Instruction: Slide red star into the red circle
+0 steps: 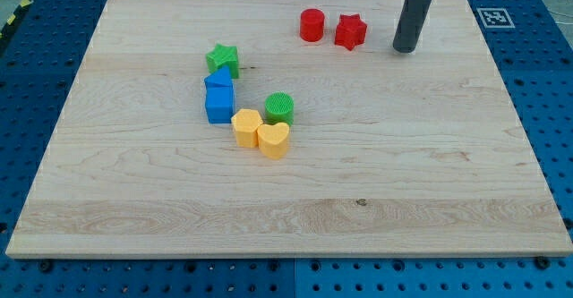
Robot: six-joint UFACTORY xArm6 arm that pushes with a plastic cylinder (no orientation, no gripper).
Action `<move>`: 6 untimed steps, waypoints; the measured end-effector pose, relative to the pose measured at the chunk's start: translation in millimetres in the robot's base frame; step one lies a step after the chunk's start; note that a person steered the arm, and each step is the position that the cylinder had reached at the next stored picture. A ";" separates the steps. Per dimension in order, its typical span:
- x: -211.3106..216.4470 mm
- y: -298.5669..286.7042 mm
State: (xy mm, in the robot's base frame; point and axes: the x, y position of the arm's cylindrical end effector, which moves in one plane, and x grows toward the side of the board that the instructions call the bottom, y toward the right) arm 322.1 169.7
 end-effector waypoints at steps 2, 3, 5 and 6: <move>7.3 0.0; 7.3 0.0; 8.3 -21.1; 8.0 -30.8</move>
State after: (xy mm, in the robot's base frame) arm 330.1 138.8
